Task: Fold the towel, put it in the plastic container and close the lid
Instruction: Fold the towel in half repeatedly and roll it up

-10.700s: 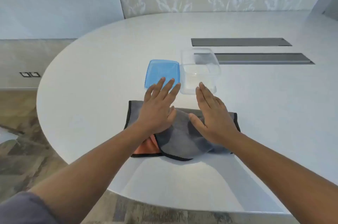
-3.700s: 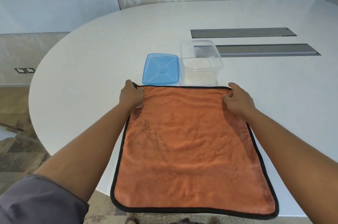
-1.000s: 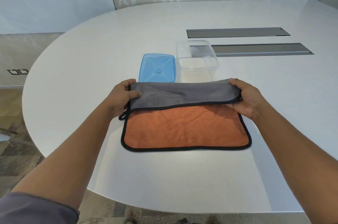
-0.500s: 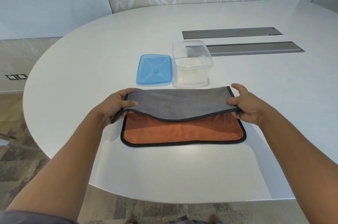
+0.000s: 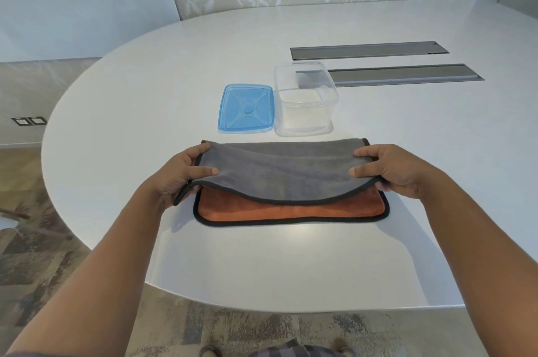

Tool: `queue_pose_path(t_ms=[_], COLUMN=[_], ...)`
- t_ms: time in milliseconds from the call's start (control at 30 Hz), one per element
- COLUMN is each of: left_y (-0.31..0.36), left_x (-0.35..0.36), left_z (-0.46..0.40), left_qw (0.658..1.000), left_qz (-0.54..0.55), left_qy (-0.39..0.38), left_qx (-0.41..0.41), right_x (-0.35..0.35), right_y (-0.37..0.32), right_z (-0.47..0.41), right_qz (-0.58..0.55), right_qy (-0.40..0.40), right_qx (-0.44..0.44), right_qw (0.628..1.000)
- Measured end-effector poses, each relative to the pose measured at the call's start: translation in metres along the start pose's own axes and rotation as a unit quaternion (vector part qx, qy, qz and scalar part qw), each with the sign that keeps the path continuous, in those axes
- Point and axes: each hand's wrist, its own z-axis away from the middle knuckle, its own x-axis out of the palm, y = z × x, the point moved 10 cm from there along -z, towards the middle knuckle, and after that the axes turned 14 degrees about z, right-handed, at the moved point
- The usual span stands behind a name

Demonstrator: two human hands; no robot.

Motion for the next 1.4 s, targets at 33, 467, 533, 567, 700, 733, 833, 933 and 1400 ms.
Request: queue_pose_path(t_ms=[33,467,533,567,700,733,833,933,1400], left_y=[0.002,-0.003,0.0,-0.001,-0.012,-0.013,-0.01,-0.006,0.004], left_x=[0.001,0.002,0.002,0.003,0.002,0.001,0.001,0.005,0.026], left_z=[0.002,0.02,0.022,0.023,0.026,0.026,0.027,0.031,0.033], left_qw=[1.0,0.998,0.998,0.998,0.999,0.999,0.999,0.999,0.917], left_qz=[-0.002,0.041,0.04,0.042,0.033,0.026,0.014,-0.003,-0.394], left_qy=[0.004,0.027,0.027,0.026,0.031,0.033,0.034,0.032,0.051], left_qx=[0.007,0.029,0.032,0.03,0.008,0.003,-0.001,-0.002,-0.028], right_x=[-0.001,-0.004,-0.009,-0.01,0.002,0.003,0.0,-0.004,0.009], right_y=[-0.005,-0.008,-0.01,-0.01,-0.004,-0.004,-0.008,-0.011,0.0], right_z=[0.003,0.022,0.025,0.026,0.032,0.032,0.033,0.033,0.025], right_qz=[-0.001,0.14,0.136,0.137,0.167,0.172,0.181,0.2,0.42], right_qy=[0.003,-0.031,-0.03,-0.034,-0.061,-0.062,-0.061,-0.065,-0.072], right_qx=[-0.008,-0.013,-0.016,-0.016,-0.004,-0.003,-0.009,-0.017,0.015], right_qw=[1.0,0.99,0.99,0.99,0.984,0.983,0.982,0.977,0.904])
